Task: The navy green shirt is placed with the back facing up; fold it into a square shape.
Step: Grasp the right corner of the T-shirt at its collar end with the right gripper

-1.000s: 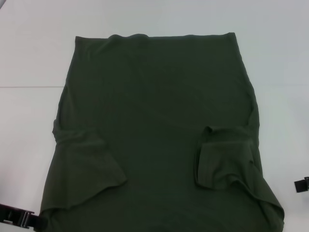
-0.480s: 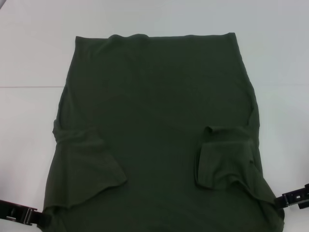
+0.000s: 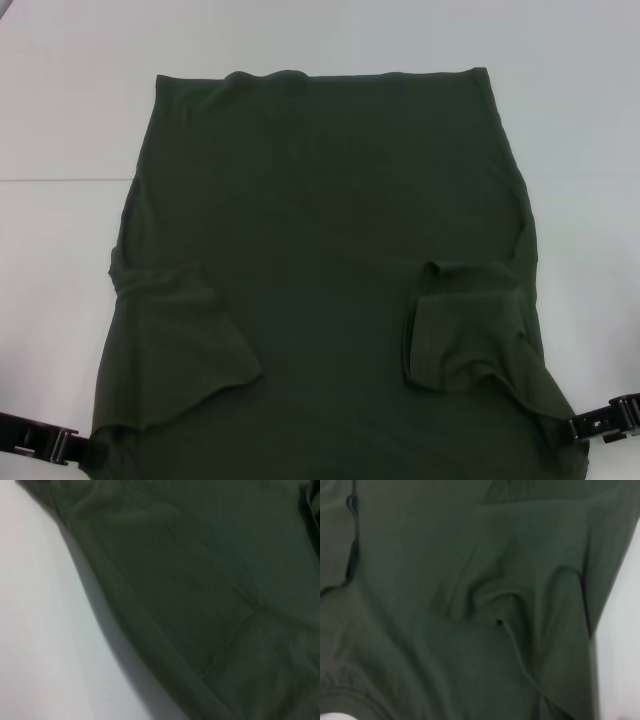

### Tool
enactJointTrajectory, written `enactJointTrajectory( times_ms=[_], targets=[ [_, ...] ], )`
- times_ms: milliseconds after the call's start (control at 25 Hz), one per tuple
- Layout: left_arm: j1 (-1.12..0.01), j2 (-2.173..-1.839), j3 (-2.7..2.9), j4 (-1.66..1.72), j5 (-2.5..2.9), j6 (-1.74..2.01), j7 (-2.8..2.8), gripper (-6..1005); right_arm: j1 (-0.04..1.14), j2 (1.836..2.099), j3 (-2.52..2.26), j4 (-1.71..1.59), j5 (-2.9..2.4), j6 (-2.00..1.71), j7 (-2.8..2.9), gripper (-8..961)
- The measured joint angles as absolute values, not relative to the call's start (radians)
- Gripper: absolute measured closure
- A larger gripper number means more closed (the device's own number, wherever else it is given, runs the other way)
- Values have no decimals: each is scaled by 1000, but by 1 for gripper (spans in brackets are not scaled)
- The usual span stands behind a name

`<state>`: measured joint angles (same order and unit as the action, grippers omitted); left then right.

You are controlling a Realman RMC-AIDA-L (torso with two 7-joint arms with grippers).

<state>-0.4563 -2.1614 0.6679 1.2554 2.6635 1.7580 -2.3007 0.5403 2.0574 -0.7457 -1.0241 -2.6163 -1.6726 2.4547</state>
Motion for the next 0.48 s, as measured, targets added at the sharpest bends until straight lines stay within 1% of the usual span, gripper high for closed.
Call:
enactJointTrajectory(
  times_ms=[480],
  targets=[
    [-457, -2161, 667, 1255, 2663, 1759, -2300, 950, 556, 2070, -759, -971, -2623, -1628, 2437, 12]
  ],
)
